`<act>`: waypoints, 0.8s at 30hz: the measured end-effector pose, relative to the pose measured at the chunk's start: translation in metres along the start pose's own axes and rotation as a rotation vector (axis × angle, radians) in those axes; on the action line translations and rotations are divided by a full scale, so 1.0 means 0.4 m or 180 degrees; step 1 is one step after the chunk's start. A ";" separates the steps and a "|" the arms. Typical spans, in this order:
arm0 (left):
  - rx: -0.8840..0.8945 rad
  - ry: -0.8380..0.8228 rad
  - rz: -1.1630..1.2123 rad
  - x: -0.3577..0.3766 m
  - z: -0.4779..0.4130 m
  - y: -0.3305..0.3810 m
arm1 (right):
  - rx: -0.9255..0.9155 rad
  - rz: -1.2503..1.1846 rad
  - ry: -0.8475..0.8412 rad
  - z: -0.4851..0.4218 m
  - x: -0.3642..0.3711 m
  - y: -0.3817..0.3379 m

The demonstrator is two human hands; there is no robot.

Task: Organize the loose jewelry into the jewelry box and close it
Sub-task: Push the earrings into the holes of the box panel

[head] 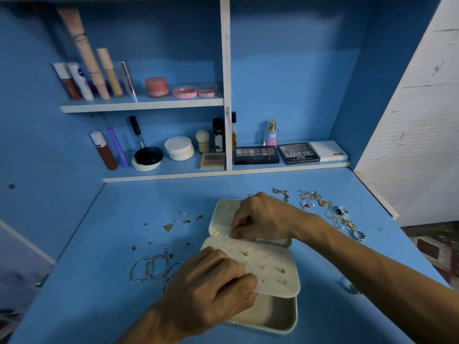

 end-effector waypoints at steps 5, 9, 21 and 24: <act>0.0004 -0.0010 -0.0006 0.002 0.004 0.000 | 0.0239 0.0281 -0.0153 -0.012 -0.004 -0.018; 0.0000 -0.0030 -0.0011 0.004 0.005 0.001 | 0.0231 0.0721 -0.0202 -0.021 -0.005 -0.040; -0.0101 0.0115 -0.0017 -0.001 -0.003 -0.009 | 0.0397 -0.0965 -0.0069 0.104 -0.071 0.011; -0.0194 0.0138 -0.0051 -0.007 -0.013 -0.027 | 0.0318 -0.1599 -0.0252 0.167 -0.080 0.018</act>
Point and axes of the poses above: each hand's wrist, its own z-axis away from the middle knuckle, its own x-axis out of the palm, y = z × x, the point moved 5 cm from there along -z, towards the middle knuckle, and after that the axes turned 15 degrees about x, right-handed, at the moved point
